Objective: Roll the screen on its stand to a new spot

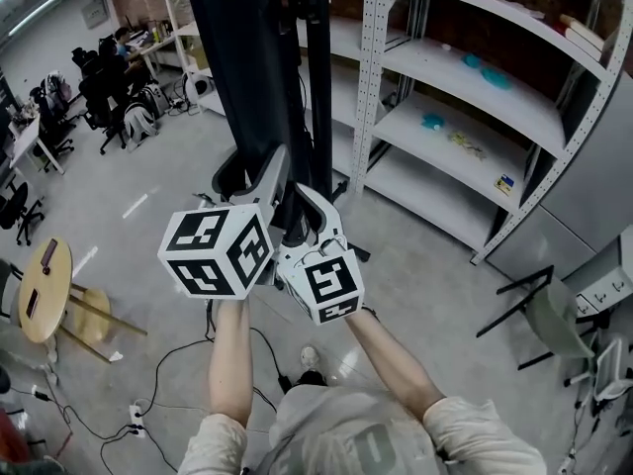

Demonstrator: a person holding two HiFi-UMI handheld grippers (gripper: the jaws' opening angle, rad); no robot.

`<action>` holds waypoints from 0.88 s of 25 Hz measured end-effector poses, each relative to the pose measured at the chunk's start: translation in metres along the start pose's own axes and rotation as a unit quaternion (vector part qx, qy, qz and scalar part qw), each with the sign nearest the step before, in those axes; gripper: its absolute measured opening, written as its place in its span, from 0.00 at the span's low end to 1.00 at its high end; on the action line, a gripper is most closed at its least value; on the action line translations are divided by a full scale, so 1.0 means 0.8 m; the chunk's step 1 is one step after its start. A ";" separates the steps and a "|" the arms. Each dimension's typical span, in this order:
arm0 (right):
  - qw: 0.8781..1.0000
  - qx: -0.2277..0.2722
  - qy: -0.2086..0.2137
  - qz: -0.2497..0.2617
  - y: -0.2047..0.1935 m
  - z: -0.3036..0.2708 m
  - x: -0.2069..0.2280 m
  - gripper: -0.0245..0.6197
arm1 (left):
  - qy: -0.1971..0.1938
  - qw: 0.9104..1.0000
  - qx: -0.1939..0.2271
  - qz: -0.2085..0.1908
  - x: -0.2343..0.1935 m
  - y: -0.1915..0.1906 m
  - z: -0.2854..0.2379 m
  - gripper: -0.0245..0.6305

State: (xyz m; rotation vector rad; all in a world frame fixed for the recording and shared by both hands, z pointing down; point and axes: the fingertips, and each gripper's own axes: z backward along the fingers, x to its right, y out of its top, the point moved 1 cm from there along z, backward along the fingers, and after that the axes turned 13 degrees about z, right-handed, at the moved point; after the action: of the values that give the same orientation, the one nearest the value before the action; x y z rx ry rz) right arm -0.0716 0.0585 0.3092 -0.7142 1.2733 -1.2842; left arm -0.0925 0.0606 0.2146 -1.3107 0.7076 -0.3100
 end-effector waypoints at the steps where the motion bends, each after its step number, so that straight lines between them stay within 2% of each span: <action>1: 1.000 0.002 0.003 -0.001 0.003 0.016 0.000 0.50 | 0.003 1.000 0.001 0.000 0.014 -0.004 0.008 0.35; 5: 1.000 0.012 0.013 0.003 0.018 0.082 0.014 0.50 | 0.009 1.000 0.010 -0.002 0.077 -0.018 0.030 0.35; 9: 1.000 0.019 0.019 0.001 0.028 0.152 0.032 0.50 | -0.001 1.000 0.007 -0.007 0.144 -0.041 0.045 0.35; 15: 0.999 0.017 0.031 -0.003 0.039 0.240 0.061 0.50 | -0.050 0.999 0.002 -0.018 0.233 -0.070 0.062 0.38; 22: 0.999 0.002 0.035 -0.001 0.049 0.328 0.102 0.50 | -0.100 0.994 0.025 -0.025 0.328 -0.101 0.072 0.40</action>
State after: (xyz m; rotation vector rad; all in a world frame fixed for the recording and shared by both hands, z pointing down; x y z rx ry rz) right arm 0.1719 -0.0753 0.3104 -0.6728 1.3257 -1.3226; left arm 0.1562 -0.0690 0.2186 -1.2924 0.4958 -0.2308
